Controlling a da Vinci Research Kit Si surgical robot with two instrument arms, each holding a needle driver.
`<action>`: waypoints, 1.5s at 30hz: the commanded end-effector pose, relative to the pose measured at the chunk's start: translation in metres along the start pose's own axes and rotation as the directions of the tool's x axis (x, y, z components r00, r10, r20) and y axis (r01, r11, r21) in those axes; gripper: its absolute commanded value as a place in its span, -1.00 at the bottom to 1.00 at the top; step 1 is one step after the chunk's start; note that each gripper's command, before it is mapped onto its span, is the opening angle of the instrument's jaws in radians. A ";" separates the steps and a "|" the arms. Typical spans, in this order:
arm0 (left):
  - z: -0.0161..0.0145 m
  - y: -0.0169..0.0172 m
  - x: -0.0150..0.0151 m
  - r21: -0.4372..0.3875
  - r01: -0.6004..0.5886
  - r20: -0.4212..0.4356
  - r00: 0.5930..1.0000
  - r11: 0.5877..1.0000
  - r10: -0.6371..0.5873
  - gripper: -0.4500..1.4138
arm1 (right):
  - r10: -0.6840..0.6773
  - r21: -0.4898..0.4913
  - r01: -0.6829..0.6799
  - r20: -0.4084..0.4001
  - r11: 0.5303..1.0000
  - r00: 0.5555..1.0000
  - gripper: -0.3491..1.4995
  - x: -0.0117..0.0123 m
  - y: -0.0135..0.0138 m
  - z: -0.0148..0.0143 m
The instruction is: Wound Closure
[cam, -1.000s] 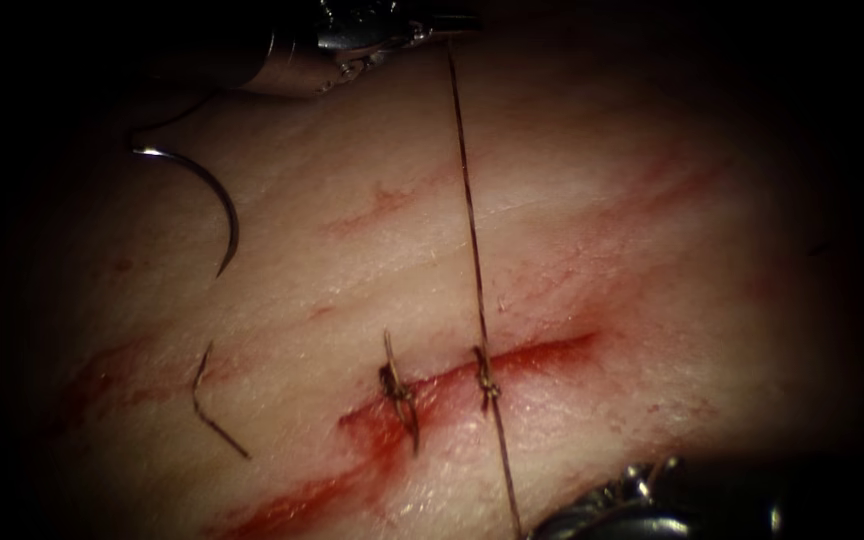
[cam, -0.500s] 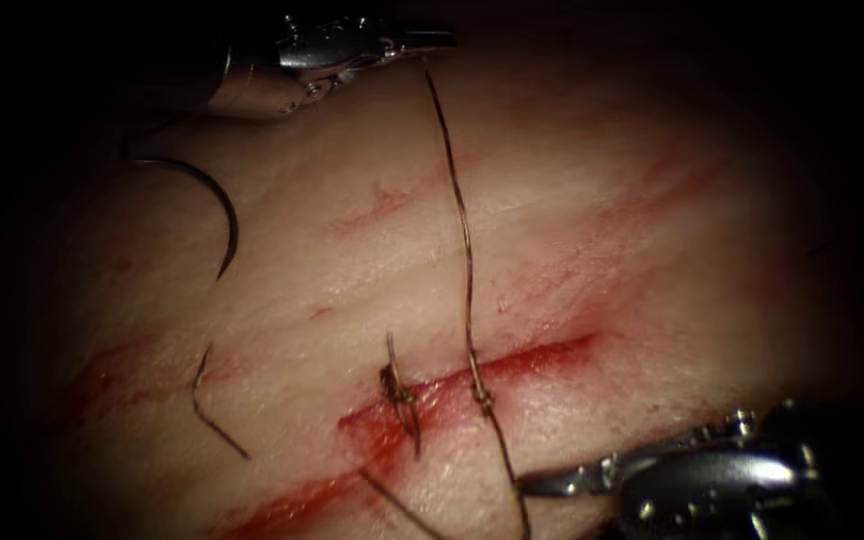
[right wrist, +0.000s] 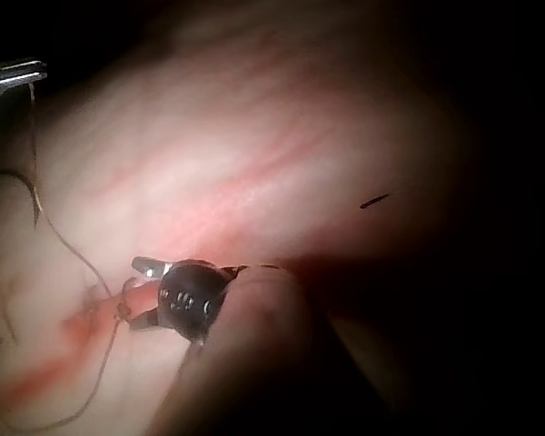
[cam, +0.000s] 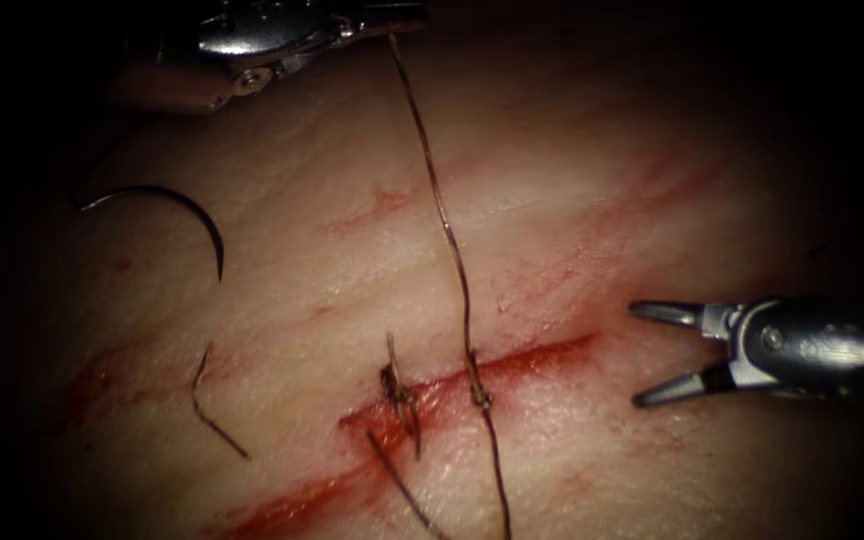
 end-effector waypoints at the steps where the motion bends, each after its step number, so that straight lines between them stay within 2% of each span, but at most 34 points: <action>1: 0.0005 0.0001 0.0001 -0.003 -0.003 -0.002 1.000 1.000 0.003 -1.00 | 0.010 0.034 -0.009 -0.015 0.999 1.000 0.58 -0.0002 0.0006 0.0022; 2: 0.0004 0.0004 0.0006 -0.004 -0.010 -0.002 1.000 1.000 0.010 -1.00 | 0.029 0.057 -0.028 -0.025 0.998 0.999 0.49 -0.0001 0.0008 0.0027; 5: -0.0006 0.0011 0.0026 -0.004 -0.021 -0.013 1.000 1.000 0.021 -1.00 | 0.082 0.106 -0.074 -0.076 0.992 0.994 0.47 0.0005 0.0017 0.0045; 7: -0.0012 0.0014 0.0036 -0.007 -0.022 -0.016 1.000 1.000 0.022 -1.00 | 0.143 0.152 -0.127 -0.103 0.980 0.984 0.53 0.0010 0.0017 0.0058; 13: -0.0018 0.0020 0.0043 -0.006 -0.031 -0.020 0.999 0.999 0.031 -1.00 | 0.185 0.177 -0.161 -0.132 0.971 0.974 0.78 0.0030 0.0017 0.0089; 19: -0.0018 0.0023 0.0043 -0.007 -0.031 -0.020 0.999 0.999 0.031 -1.00 | 0.177 0.185 -0.151 -0.132 0.971 0.975 0.78 0.0044 0.0015 0.0121; 25: -0.0019 0.0029 0.0044 -0.014 -0.037 -0.024 0.999 0.999 0.037 -1.00 | 0.164 0.160 -0.145 -0.116 0.976 0.980 0.82 0.0041 0.0015 0.0158; 36: -0.0024 0.0037 0.0053 -0.019 -0.035 -0.032 0.999 0.999 0.034 -1.00 | 0.167 0.147 -0.150 -0.116 0.978 0.979 0.80 0.0041 0.0029 0.0169; 42: -0.0026 0.0037 0.0063 -0.020 -0.042 -0.040 0.998 0.999 0.041 -1.00 | 0.146 0.138 -0.130 -0.113 0.982 0.983 0.80 0.0029 0.0022 0.0199; 45: -0.0026 0.0038 0.0063 -0.020 -0.042 -0.040 0.998 0.999 0.041 -1.00 | 0.145 0.135 -0.129 -0.113 0.982 0.983 0.80 0.0027 0.0023 0.0202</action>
